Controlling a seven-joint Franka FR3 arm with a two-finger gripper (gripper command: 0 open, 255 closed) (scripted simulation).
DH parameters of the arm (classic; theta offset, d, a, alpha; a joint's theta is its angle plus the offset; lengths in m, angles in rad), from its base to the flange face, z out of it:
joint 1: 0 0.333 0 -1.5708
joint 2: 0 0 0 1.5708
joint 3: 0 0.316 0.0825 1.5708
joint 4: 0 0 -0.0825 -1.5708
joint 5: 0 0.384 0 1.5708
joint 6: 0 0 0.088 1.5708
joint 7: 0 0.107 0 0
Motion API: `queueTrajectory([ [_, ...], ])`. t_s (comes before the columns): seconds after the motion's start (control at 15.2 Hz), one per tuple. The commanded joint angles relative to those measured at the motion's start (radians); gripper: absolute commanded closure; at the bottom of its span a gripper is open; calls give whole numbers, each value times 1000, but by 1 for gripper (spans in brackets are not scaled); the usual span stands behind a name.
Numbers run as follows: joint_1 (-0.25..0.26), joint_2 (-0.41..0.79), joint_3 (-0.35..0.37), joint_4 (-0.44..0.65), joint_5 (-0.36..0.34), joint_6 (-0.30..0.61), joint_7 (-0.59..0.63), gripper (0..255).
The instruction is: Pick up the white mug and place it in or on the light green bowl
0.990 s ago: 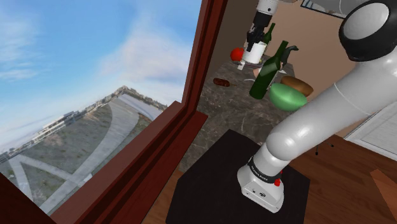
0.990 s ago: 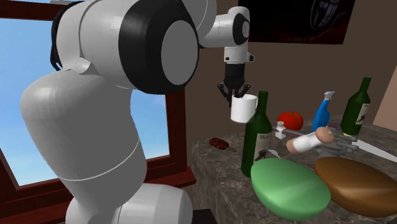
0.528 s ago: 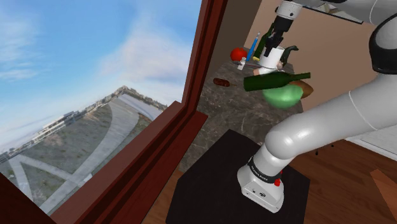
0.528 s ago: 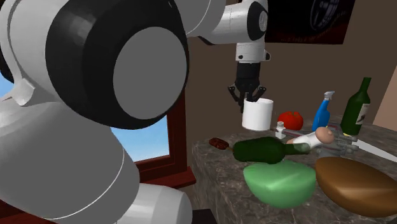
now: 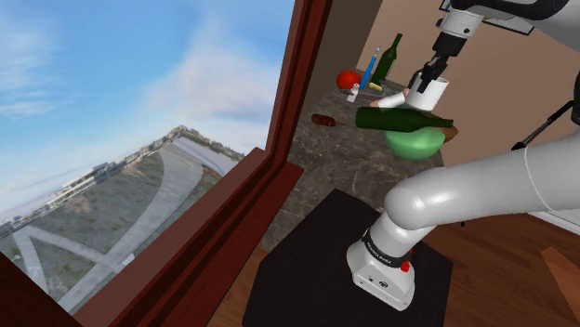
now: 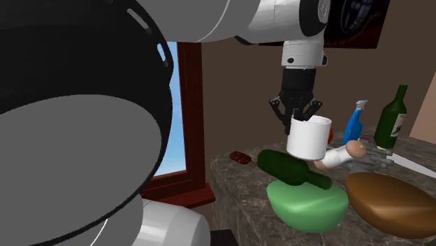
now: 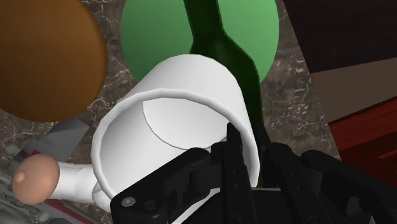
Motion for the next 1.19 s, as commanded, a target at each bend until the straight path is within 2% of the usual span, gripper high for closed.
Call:
queueTrajectory([
  [0.0,-19,-31,-20,-5,-25,-16,-37,255],
  [0.2,-52,-78,-56,-5,-69,-45,-103,255],
  [1.12,-75,-125,-99,-215,-115,122,-77,255],
])
